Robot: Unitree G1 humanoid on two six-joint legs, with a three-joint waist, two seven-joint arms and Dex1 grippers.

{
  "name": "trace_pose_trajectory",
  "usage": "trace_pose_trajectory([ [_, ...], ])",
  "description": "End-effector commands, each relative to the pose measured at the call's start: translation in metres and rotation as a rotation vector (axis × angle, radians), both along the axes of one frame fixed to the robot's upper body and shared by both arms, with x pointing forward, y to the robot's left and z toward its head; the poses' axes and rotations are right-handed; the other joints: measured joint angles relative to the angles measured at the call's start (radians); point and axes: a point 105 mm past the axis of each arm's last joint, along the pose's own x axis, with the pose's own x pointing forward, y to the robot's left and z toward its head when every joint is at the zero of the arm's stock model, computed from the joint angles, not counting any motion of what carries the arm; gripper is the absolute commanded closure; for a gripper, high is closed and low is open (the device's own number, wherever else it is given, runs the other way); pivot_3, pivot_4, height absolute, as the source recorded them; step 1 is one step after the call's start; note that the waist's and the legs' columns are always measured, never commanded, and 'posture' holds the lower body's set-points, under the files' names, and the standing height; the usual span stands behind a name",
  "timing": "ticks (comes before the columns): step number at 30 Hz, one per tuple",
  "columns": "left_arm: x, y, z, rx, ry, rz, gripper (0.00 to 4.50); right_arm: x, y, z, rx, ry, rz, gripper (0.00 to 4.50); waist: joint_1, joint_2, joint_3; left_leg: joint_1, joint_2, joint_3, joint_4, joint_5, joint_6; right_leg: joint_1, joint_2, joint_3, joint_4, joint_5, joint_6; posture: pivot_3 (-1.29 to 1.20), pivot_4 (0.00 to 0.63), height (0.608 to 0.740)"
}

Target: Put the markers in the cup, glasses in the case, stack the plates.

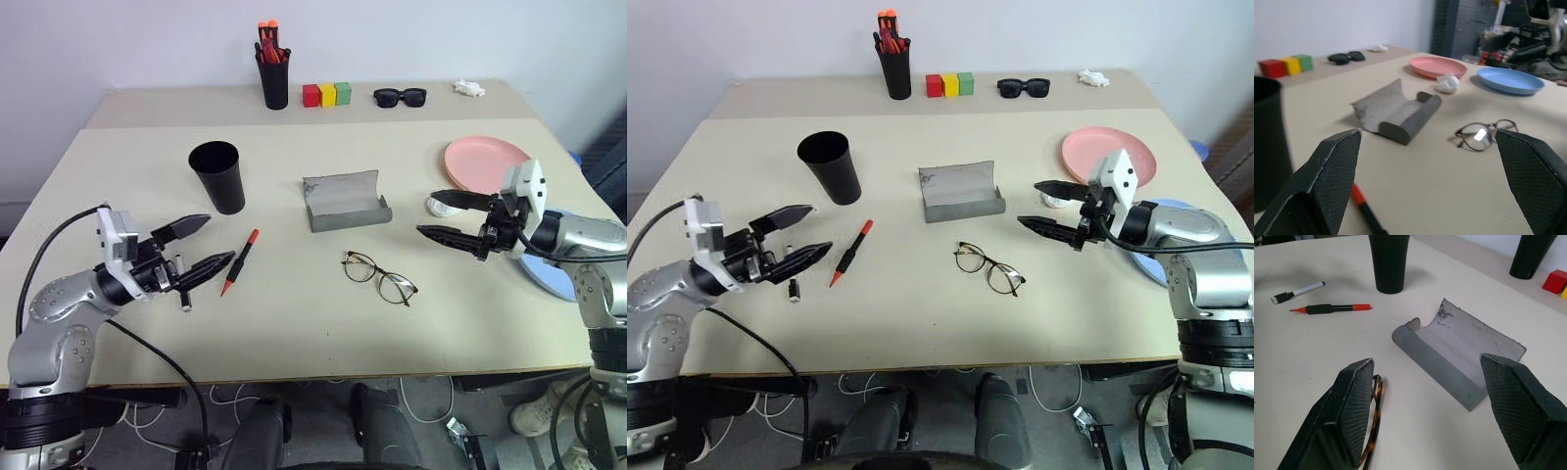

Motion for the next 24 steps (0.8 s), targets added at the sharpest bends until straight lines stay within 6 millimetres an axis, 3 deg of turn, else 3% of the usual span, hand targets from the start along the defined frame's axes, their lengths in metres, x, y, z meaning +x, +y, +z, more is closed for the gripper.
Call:
trace_pose_trajectory([
  [1, 0.001, -0.007, 0.012, -0.01, -0.043, -0.036, 0.0, -0.002, -0.002, 0.009, 0.0, -0.046, 0.001, 0.99, 0.002, 0.0, 0.0, 0.0, 0.0, 0.0, 0.0, 0.0, 0.0, 0.0, 0.0, 0.0, 0.0, 0.0, 0.0, 0.0, 0.15, 0.74],
  [8, 0.018, -0.027, 0.003, -0.082, 0.01, -0.127, 0.0, -0.018, -0.01, 0.017, 0.001, -0.071, -0.057, 0.99, 0.001, 0.0, 0.0, 0.0, 0.0, 0.0, 0.0, 0.0, 0.0, 0.0, 0.0, 0.0, 0.0, 0.0, 0.0, 0.0, 0.15, 0.74],
  [13, 0.033, -0.037, 0.008, -0.073, 0.008, -0.168, 0.0, -0.033, -0.01, 0.01, 0.017, -0.08, -0.099, 0.99, 0.001, 0.0, 0.0, 0.0, 0.0, -0.001, 0.0, 0.0, 0.0, 0.0, 0.0, 0.0, 0.0, 0.0, 0.0, 0.0, 0.15, 0.74],
  [17, 0.052, -0.026, 0.002, 0.013, 0.045, -0.028, 0.0, -0.04, -0.003, 0.006, 0.043, -0.095, -0.108, 0.99, -0.003, 0.0, 0.0, 0.0, 0.0, 0.0, 0.0, 0.0, 0.0, 0.001, 0.0, 0.0, 0.0, 0.0, 0.0, 0.0, 0.15, 0.74],
  [20, 0.053, -0.017, 0.001, 0.065, 0.104, 0.011, 0.0, -0.042, 0.004, 0.004, 0.062, -0.109, -0.089, 0.99, -0.004, 0.0, 0.0, 0.001, 0.0, 0.0, 0.0, 0.0, 0.0, 0.0, 0.0, 0.0, 0.0, 0.0, 0.0, 0.0, 0.15, 0.74],
  [24, 0.064, 0.027, -0.003, 0.134, 0.222, 0.24, 0.0, -0.041, 0.032, -0.001, 0.107, -0.121, -0.05, 0.99, -0.003, 0.0, 0.0, 0.0, 0.0, -0.001, 0.0, 0.0, 0.0, 0.0, 0.001, 0.0, 0.001, 0.0, 0.001, 0.0, 0.15, 0.74],
])
